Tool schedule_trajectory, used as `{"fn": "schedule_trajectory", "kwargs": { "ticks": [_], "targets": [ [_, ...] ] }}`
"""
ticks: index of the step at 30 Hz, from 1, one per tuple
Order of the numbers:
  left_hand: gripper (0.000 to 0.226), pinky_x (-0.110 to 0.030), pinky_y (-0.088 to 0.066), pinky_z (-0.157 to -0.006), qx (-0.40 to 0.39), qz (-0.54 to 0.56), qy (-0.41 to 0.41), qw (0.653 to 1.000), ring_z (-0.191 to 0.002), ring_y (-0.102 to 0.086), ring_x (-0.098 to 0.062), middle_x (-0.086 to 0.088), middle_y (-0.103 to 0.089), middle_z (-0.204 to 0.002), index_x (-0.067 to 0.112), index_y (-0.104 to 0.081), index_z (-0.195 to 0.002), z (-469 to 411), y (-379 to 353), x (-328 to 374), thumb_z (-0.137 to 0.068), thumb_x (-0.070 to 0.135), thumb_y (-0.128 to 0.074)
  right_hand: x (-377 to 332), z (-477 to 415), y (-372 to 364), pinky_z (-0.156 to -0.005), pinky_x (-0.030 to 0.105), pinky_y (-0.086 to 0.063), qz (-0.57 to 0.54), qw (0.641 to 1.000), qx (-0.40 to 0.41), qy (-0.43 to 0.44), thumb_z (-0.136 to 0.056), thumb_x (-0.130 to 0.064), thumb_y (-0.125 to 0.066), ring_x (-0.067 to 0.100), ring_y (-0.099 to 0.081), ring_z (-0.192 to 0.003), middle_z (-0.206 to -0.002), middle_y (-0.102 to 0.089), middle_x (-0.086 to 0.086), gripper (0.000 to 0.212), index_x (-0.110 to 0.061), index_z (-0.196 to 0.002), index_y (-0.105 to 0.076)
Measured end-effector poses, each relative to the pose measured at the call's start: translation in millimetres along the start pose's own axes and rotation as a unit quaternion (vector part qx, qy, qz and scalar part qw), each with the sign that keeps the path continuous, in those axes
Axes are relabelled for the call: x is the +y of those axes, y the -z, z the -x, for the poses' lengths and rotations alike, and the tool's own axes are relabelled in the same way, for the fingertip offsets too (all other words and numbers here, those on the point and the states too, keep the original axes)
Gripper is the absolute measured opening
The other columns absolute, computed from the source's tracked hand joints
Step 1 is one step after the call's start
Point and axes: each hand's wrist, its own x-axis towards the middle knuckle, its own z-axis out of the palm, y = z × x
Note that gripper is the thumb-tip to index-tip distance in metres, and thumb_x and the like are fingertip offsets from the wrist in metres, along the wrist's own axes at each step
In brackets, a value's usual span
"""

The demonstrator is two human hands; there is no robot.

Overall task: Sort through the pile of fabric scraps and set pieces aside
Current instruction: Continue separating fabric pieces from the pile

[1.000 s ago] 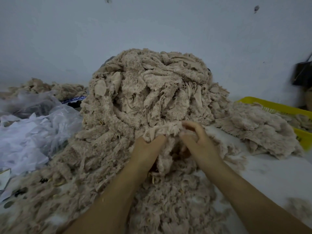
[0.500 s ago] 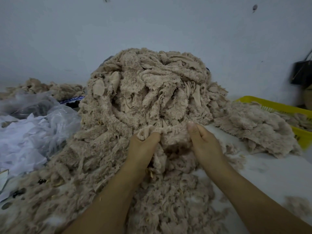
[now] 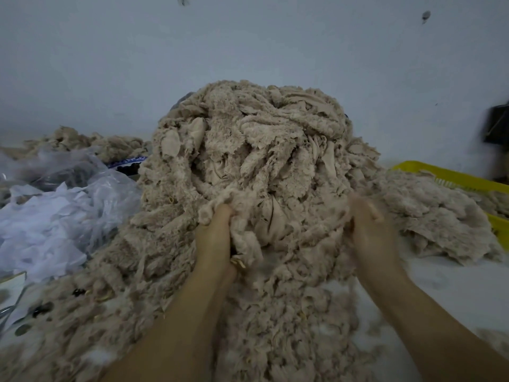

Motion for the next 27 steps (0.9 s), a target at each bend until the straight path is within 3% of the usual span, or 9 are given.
{"fn": "schedule_trajectory", "kwargs": {
  "ticks": [3,5,7,11,14,16,21,24,27],
  "targets": [
    [0.026,-0.052,-0.058,-0.085,-0.067,0.024,0.052,0.996,-0.089,-0.073,-0.034,-0.015,-0.076,-0.098,0.006,-0.074,-0.102,7.7,-6.4,-2.2,-0.089,0.026,-0.066,11.1,6.0,-6.7,-0.059,0.017,-0.042,0.098,0.984,-0.147,0.03,-0.1,-0.033,-0.053,0.021,-0.047,-0.064,-0.062,-0.055,0.007,0.047,-0.006,-0.062,-0.049],
    [0.033,-0.052,-0.057,-0.089,-0.094,0.053,0.058,0.992,-0.097,-0.073,-0.035,-0.017,-0.075,-0.105,0.006,-0.078,-0.103,7.9,-6.9,-0.4,-0.091,0.033,-0.064,11.3,13.5,-14.1,-0.074,0.001,-0.038,0.168,0.947,-0.266,0.064,-0.1,-0.048,-0.042,0.003,-0.06,-0.096,-0.086,-0.069,-0.019,0.051,-0.022,-0.063,-0.066],
    [0.035,-0.047,-0.058,-0.087,-0.123,0.067,0.058,0.988,-0.098,-0.073,-0.033,-0.016,-0.075,-0.107,0.01,-0.081,-0.095,6.4,-4.8,0.1,-0.094,0.038,-0.059,14.0,17.8,-19.1,-0.092,0.005,-0.036,0.172,0.928,-0.32,0.079,-0.092,-0.07,-0.032,-0.01,-0.051,-0.119,-0.102,-0.069,-0.024,0.07,-0.021,-0.062,-0.073],
    [0.037,-0.041,-0.061,-0.078,-0.165,0.07,0.067,0.982,-0.092,-0.075,-0.027,-0.011,-0.076,-0.104,0.012,-0.081,-0.096,5.5,-4.4,-1.8,-0.095,0.042,-0.058,16.0,17.1,-20.7,-0.099,0.021,-0.039,0.143,0.953,-0.232,0.135,-0.087,-0.076,-0.035,-0.004,-0.062,-0.103,-0.086,-0.072,-0.009,0.077,-0.012,-0.054,-0.064],
    [0.038,-0.035,-0.06,-0.07,-0.219,-0.006,0.063,0.974,-0.089,-0.076,-0.024,-0.011,-0.077,-0.102,0.016,-0.082,-0.094,11.3,-5.6,-3.4,-0.093,0.047,-0.059,10.0,16.7,-20.8,-0.08,0.013,-0.048,0.131,0.958,-0.229,0.11,-0.085,-0.074,-0.043,-0.003,-0.063,-0.094,-0.096,-0.068,-0.018,0.043,-0.04,-0.082,-0.07],
    [0.039,-0.037,-0.058,-0.083,-0.246,-0.108,0.037,0.963,-0.098,-0.074,-0.025,-0.01,-0.076,-0.107,0.02,-0.08,-0.101,15.8,-9.1,-10.9,-0.083,0.052,-0.065,8.7,19.0,-23.5,-0.068,0.004,-0.045,0.13,0.953,-0.27,0.052,-0.08,-0.078,-0.051,-0.011,-0.064,-0.09,-0.096,-0.068,-0.03,0.038,-0.047,-0.095,-0.067],
    [0.055,-0.037,-0.054,-0.093,-0.261,-0.168,0.019,0.95,-0.107,-0.071,-0.02,-0.005,-0.075,-0.112,0.023,-0.077,-0.107,16.4,-17.3,-19.8,-0.07,0.062,-0.066,19.5,19.8,-26.4,-0.083,0.034,-0.058,0.129,0.956,-0.263,-0.028,-0.079,-0.064,-0.06,0.018,-0.072,-0.09,-0.094,-0.076,0.002,0.055,-0.015,-0.098,-0.073],
    [0.04,-0.031,-0.058,-0.079,-0.223,-0.155,0.003,0.962,-0.097,-0.073,-0.017,-0.007,-0.075,-0.11,0.021,-0.077,-0.101,10.5,-16.2,-18.8,-0.083,0.054,-0.063,9.4,3.7,-15.8,-0.082,0.043,-0.058,-0.082,0.986,-0.13,-0.057,-0.08,-0.051,-0.066,0.024,-0.073,-0.089,-0.096,-0.076,0.011,0.039,-0.015,-0.091,-0.076],
    [0.029,-0.022,-0.051,-0.081,-0.228,-0.315,-0.088,0.917,-0.096,-0.066,0.003,0.017,-0.072,-0.107,0.038,-0.073,-0.098,9.0,-11.4,-27.6,-0.091,0.06,-0.055,-4.6,-21.2,10.7,-0.086,0.031,-0.054,-0.347,0.937,0.016,-0.046,-0.083,-0.059,-0.059,0.016,-0.072,-0.101,-0.119,-0.07,0.002,0.055,-0.019,-0.121,-0.064]
  ]
}}
